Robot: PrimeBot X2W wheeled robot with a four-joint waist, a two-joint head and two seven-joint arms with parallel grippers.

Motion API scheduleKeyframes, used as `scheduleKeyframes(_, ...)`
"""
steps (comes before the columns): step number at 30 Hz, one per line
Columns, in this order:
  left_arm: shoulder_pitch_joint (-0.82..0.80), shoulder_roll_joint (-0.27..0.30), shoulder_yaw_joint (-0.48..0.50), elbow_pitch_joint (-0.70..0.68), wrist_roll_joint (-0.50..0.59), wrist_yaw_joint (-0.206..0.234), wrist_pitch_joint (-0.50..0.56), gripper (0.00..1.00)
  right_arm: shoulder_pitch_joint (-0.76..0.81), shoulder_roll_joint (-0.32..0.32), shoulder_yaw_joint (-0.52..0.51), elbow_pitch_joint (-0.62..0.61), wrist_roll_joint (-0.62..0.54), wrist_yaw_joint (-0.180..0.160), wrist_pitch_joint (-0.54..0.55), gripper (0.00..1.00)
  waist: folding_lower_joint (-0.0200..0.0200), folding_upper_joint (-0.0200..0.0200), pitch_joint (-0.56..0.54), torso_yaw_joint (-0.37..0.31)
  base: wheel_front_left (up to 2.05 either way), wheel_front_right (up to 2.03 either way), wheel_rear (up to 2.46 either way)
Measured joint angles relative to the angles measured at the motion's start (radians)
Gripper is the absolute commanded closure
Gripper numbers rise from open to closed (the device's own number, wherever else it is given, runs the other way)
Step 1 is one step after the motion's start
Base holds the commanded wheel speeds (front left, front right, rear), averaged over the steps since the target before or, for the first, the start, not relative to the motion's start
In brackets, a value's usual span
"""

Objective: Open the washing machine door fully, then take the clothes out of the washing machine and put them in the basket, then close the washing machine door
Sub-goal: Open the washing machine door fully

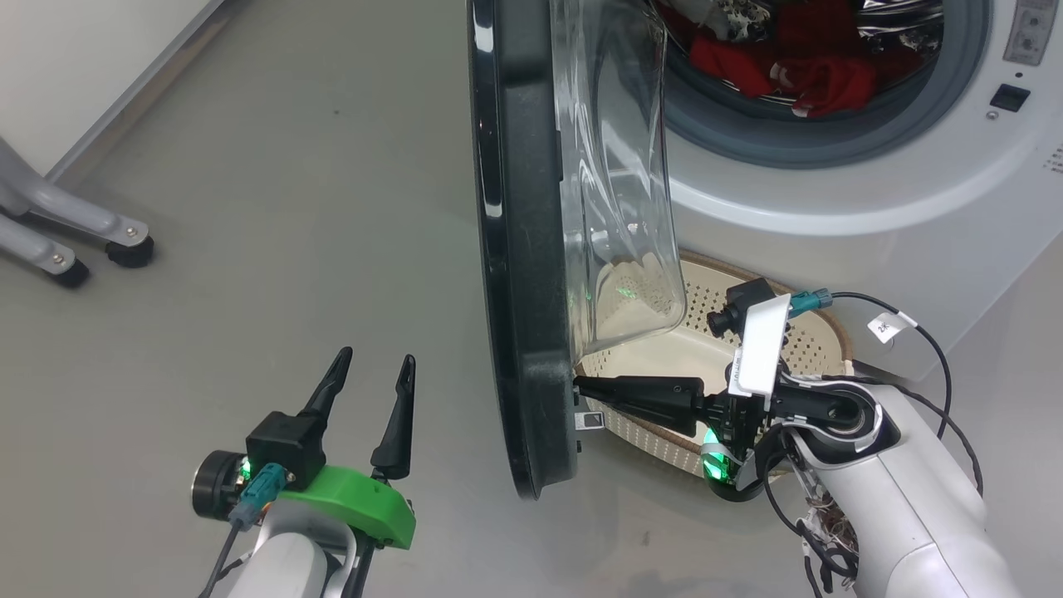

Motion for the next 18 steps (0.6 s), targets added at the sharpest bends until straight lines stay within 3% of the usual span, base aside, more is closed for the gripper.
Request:
scheduleKeyframes(10,0.013,0.0,0.015,-0.008,0.006,0.0,0.0,0.0,0.007,0.003,0.036,-0.007,0.045,0.0,-0.051,1.0,0.0001,0.0,-0.007,0.004,0.0,0.0,0.0)
scheduleKeyframes(18,0.018,0.0,0.017,-0.008,0.009,0.0,0.0,0.0,0.032,0.006,-0.017,-0.016,0.054,0.009,-0.127,1.0,0.0,0.0,-0.02,0.0,0.0,0.0,0.0)
